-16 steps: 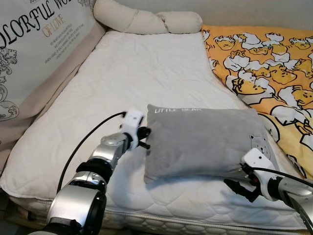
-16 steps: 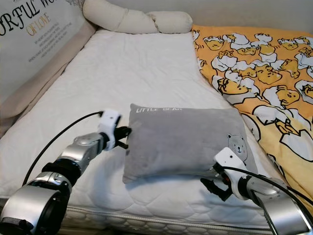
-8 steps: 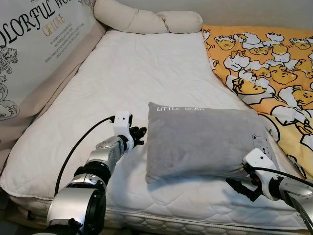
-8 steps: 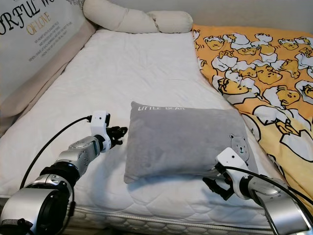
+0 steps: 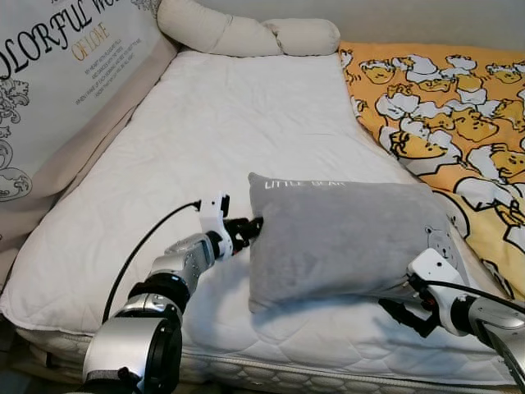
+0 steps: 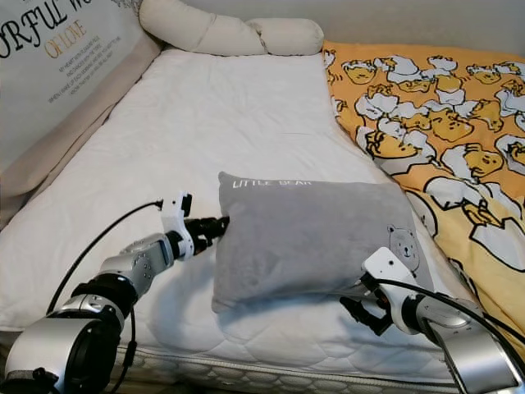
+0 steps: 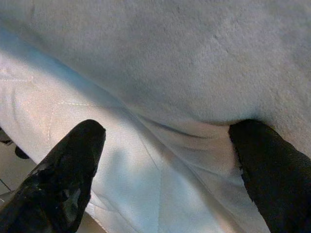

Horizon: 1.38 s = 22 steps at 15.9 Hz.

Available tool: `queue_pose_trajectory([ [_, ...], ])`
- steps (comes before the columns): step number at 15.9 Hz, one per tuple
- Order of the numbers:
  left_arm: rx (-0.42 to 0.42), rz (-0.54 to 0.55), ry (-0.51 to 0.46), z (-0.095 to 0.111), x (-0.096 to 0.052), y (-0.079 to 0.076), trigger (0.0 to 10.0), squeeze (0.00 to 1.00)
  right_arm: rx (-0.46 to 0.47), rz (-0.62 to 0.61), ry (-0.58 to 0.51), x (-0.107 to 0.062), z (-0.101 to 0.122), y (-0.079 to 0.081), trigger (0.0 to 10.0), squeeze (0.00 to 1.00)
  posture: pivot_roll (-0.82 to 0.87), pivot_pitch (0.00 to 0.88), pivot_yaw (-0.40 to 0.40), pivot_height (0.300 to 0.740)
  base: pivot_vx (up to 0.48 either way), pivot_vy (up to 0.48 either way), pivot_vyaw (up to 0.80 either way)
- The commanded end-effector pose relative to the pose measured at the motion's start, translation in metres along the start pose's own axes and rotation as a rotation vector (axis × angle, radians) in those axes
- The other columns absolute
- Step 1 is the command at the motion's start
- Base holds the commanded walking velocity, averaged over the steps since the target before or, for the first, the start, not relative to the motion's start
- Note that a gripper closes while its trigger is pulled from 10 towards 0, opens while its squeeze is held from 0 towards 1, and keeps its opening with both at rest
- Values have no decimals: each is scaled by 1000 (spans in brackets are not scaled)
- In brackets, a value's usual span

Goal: Clean up the room

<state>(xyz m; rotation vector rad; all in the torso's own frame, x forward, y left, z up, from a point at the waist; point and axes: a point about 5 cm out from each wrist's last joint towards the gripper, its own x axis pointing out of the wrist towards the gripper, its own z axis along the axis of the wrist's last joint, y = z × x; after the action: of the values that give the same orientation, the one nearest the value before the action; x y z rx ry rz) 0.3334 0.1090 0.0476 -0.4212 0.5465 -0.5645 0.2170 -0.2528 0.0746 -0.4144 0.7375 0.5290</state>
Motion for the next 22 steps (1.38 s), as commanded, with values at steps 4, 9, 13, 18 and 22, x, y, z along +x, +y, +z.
queue_pose_trajectory([
  [4, -101, -190, -29, -7, 6, -20, 10000, 1000, -18, -18, 4, -1, 1, -6, 10000, 0, -130, 0, 14, 740, 0, 0, 0],
  [9, -350, -283, -203, 5, 9, -30, 10000, 1000, -28, -18, 2, 0, 4, -7, 10000, 0, -131, 0, 11, 740, 0, 0, 0],
  [13, -531, -314, -285, 9, 4, -25, 10000, 1000, -41, -18, 8, 0, 4, -9, 10000, 0, -131, 0, 3, 740, 0, 0, 0],
  [18, -57, -246, 65, -30, 13, -37, 10000, 1000, -54, -16, 13, 0, 6, -10, 10000, 0, -127, 0, -6, 740, 0, 0, 0],
  [22, -78, -144, 65, -29, 16, -34, 0, 0, -60, -14, 11, 1, 8, -11, 10000, 0, -126, 0, -5, 740, 0, 0, 0],
])
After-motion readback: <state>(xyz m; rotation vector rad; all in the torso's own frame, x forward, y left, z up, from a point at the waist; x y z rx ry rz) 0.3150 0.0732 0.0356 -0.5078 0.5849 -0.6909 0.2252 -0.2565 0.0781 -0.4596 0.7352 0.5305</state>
